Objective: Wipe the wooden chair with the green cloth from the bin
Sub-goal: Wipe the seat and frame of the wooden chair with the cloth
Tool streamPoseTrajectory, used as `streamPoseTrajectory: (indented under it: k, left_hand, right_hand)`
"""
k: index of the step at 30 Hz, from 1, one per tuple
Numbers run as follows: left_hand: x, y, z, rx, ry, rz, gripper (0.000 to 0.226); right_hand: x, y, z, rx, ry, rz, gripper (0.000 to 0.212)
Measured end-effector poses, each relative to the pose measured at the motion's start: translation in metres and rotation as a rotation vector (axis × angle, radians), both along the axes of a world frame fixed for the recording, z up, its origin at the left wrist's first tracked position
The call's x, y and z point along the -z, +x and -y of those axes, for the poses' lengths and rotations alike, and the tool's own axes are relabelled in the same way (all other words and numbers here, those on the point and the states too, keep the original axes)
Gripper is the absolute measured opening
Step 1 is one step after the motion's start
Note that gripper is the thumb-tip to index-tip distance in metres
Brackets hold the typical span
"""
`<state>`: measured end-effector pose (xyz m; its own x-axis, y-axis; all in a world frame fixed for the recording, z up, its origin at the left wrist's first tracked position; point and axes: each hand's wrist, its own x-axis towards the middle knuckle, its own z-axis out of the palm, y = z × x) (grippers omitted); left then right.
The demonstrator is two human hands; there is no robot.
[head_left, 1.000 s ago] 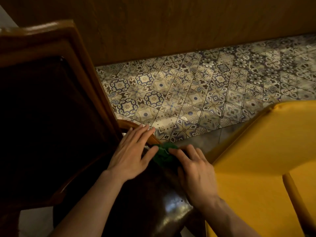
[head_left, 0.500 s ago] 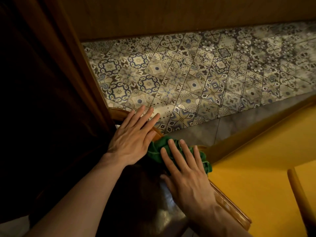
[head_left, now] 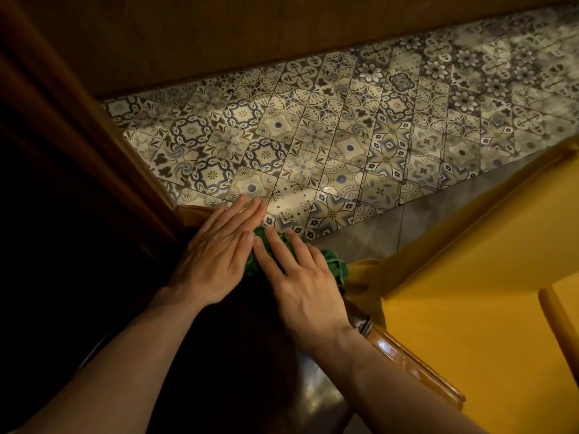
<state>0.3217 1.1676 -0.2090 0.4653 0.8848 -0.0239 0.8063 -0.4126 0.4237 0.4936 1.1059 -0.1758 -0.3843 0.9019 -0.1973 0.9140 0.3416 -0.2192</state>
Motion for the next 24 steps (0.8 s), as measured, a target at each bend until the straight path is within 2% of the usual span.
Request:
streamPoseTrajectory:
  k: [8, 13, 17, 24]
  left_hand:
    - [-0.002, 0.008, 0.004, -0.007, -0.015, -0.107, 0.06]
    - [0.003, 0.007, 0.004, -0.004, -0.004, -0.179, 0.06]
    - [0.007, 0.007, 0.002, -0.006, 0.002, -0.189, 0.059]
    - [0.008, 0.006, 0.001, 0.002, -0.019, -0.2, 0.059]
  right_hand:
    - [-0.01, 0.026, 0.019, -0.018, -0.071, 0.076, 0.061]
    - [-0.023, 0.053, 0.042, -0.016, -0.089, 0.069, 0.07]
    - [-0.024, 0.06, 0.05, -0.002, -0.125, 0.08, 0.061]
    - [-0.035, 0.06, 0.055, -0.012, -0.138, 0.182, 0.065]
